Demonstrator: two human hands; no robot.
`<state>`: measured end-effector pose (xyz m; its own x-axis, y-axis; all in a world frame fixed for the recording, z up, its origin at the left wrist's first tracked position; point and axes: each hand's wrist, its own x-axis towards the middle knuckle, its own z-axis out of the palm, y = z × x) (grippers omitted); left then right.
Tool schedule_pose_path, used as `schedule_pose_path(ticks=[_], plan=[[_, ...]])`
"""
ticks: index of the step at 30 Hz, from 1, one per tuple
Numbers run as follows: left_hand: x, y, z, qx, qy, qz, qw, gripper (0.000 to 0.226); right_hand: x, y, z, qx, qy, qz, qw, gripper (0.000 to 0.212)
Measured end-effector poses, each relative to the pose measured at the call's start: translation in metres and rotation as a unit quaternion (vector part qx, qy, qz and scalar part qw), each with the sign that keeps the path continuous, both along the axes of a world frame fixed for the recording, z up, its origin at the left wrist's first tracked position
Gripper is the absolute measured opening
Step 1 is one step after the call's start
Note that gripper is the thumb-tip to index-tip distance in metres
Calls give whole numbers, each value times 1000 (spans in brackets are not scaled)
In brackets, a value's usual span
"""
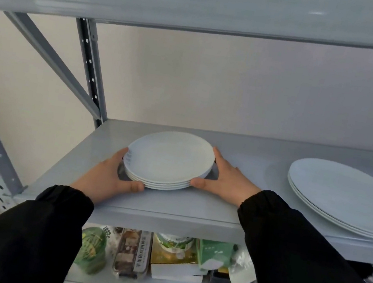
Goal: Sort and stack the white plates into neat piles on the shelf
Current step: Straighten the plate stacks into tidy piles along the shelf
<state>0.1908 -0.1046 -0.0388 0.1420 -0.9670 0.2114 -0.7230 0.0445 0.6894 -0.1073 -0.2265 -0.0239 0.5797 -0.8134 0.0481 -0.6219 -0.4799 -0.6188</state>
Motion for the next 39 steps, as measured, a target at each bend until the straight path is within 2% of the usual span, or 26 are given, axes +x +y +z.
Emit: schedule_pose_path(ticks=[4, 9, 17, 22, 27, 32, 39], plan=[[-22, -6, 2, 9, -1, -20, 1000, 116, -31, 6, 1, -4, 15, -15, 1000, 109], [-58, -15, 3, 2, -9, -62, 998, 94, -71, 17, 4, -9, 4, -41, 999, 100], [-84, -18, 1, -11, -16, -74, 997, 107, -112, 32, 4, -4, -24, -49, 999, 101], [-80, -19, -3, -10, 31, -69, 997, 91, -119, 34, 2, -9, -14, -57, 998, 109], [-87, -13, 9, 10, -11, -97, 995, 78, -119, 32, 0, -10, -29, -56, 998, 99], [-82, -14, 2, 3, -19, -78, 997, 93, -121, 33, -2, -8, -47, -60, 997, 95], [-80, -12, 2, 0, -14, -71, 997, 91, -121, 32, -3, -9, -49, -63, 997, 102]])
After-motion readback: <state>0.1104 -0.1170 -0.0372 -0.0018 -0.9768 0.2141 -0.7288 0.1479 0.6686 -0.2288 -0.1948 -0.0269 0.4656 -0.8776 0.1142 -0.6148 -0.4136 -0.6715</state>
